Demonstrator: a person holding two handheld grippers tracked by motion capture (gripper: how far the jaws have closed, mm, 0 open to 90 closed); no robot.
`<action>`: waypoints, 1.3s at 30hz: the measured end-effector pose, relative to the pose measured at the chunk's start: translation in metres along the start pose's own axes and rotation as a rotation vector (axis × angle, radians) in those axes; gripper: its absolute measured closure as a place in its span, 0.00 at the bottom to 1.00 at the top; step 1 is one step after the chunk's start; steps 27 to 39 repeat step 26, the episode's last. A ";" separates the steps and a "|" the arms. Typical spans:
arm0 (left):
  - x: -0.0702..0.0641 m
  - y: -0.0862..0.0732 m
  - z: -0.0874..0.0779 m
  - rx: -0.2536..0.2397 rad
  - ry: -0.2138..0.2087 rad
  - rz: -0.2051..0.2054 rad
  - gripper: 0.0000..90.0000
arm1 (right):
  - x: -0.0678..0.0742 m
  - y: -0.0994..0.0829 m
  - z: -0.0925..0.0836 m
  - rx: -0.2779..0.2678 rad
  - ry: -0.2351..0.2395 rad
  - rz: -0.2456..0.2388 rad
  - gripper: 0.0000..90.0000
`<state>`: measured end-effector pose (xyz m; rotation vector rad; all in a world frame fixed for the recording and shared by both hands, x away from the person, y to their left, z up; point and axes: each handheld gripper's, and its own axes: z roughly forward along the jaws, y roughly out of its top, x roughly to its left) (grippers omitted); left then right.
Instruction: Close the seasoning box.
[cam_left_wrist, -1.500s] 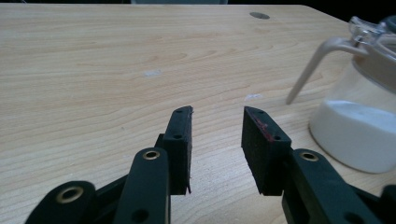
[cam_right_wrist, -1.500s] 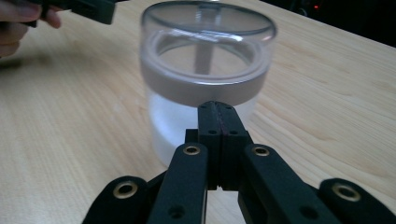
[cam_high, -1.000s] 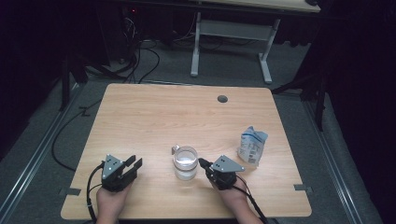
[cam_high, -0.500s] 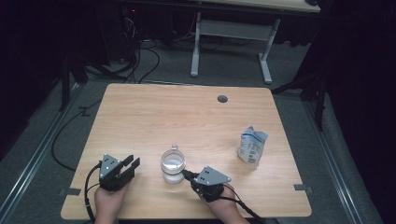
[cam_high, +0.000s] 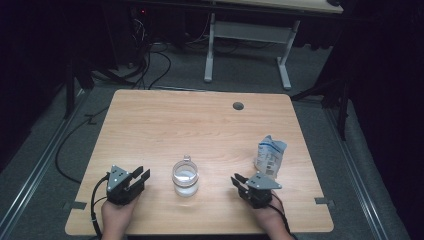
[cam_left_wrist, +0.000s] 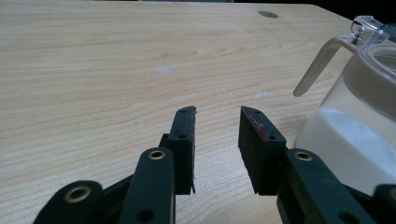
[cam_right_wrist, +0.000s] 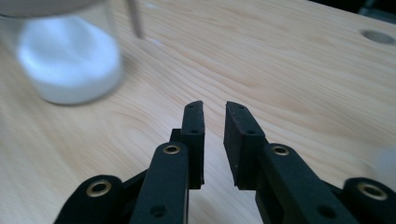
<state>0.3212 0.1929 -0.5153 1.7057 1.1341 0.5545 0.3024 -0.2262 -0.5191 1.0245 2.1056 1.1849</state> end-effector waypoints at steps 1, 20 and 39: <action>0.000 0.000 0.000 0.002 0.000 0.000 0.74 | -0.008 -0.004 -0.004 0.000 -0.013 0.016 0.85; 0.011 -0.005 -0.009 0.011 0.055 0.000 0.74 | -0.069 -0.037 -0.065 -0.050 -0.162 0.150 0.79; 0.014 -0.006 -0.014 0.007 0.069 -0.003 0.74 | -0.066 -0.036 -0.060 -0.041 -0.150 0.145 0.79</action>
